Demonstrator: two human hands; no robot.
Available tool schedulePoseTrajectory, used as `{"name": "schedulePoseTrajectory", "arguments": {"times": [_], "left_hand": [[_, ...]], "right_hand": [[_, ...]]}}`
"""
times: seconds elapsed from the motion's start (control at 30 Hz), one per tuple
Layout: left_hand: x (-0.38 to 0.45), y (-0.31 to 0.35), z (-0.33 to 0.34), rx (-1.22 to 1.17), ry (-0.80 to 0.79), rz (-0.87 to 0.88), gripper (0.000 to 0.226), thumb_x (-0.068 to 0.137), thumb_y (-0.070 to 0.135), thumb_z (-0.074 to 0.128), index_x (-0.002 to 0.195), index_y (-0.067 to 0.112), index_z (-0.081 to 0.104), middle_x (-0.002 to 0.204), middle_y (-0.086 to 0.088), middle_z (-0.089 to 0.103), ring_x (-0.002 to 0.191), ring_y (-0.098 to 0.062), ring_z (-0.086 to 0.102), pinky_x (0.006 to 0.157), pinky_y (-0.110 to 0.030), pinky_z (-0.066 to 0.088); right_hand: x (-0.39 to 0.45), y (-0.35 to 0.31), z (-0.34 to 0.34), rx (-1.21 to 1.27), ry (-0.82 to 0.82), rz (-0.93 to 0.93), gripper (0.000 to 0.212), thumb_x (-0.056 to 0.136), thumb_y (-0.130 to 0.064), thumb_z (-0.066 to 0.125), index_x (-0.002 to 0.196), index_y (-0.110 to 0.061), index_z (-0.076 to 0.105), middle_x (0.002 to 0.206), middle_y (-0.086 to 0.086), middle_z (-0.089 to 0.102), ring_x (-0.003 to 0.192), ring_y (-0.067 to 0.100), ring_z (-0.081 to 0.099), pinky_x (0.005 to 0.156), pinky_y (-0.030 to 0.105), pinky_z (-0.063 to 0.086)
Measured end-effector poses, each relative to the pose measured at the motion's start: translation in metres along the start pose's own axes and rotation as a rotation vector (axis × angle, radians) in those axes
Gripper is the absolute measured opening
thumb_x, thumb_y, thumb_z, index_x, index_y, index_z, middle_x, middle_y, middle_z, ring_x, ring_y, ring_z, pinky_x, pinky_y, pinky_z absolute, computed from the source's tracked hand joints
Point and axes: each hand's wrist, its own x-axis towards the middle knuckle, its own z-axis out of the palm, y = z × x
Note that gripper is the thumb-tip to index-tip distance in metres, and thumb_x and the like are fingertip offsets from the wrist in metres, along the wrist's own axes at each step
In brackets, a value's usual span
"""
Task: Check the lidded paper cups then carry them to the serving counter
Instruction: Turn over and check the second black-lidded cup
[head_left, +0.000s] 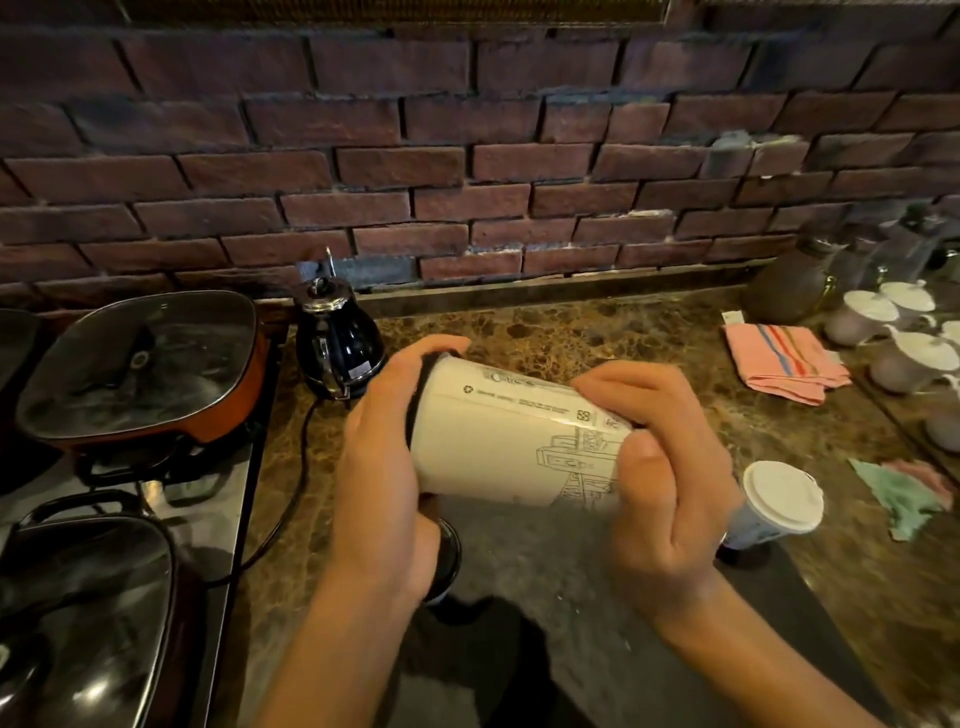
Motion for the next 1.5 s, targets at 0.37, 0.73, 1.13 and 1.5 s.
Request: {"name": "schedulePoseTrajectory", "arguments": {"times": [0.37,0.73,1.13,1.5], "left_hand": [[0.005,-0.012,-0.003,0.273,-0.075,0.320,0.032,0.094,0.042,0.047,0.111,0.025,0.069,0.105,-0.003,0.069,0.092,-0.025,0.068,0.062,-0.037,0.052],[0.009,-0.023,0.000,0.248,-0.139,0.385,0.037,0.095,0.039,0.044,0.115,0.017,0.067,0.100,-0.012,0.068,0.085,-0.029,0.068,0.060,-0.036,0.053],[0.007,-0.005,0.004,0.101,-0.077,0.169,0.031,0.095,0.040,0.049,0.110,0.027,0.072,0.101,-0.012,0.073,0.085,-0.021,0.070,0.062,-0.038,0.053],[0.010,-0.001,-0.011,0.056,0.017,0.076,0.043,0.089,0.047,0.047,0.112,0.020,0.072,0.117,-0.018,0.071,0.109,-0.044,0.065,0.072,-0.046,0.050]], "right_hand": [[0.005,0.008,-0.015,0.048,-0.225,0.506,0.028,0.075,-0.040,0.047,0.090,-0.034,0.070,0.088,-0.010,0.068,0.084,0.009,0.065,0.072,0.035,0.059],[0.003,0.012,-0.017,-0.030,-0.095,0.665,0.041,0.092,0.000,0.056,0.074,-0.034,0.069,0.077,-0.013,0.073,0.067,0.004,0.068,0.046,0.022,0.054],[-0.002,-0.003,-0.004,-0.053,0.126,0.198,0.032,0.092,-0.012,0.042,0.090,-0.002,0.073,0.089,0.008,0.071,0.085,0.014,0.066,0.066,0.019,0.048],[0.002,-0.007,-0.001,-0.047,-0.038,-0.060,0.032,0.089,-0.010,0.043,0.096,0.006,0.071,0.097,0.012,0.069,0.091,0.021,0.066,0.076,0.025,0.049]]}}
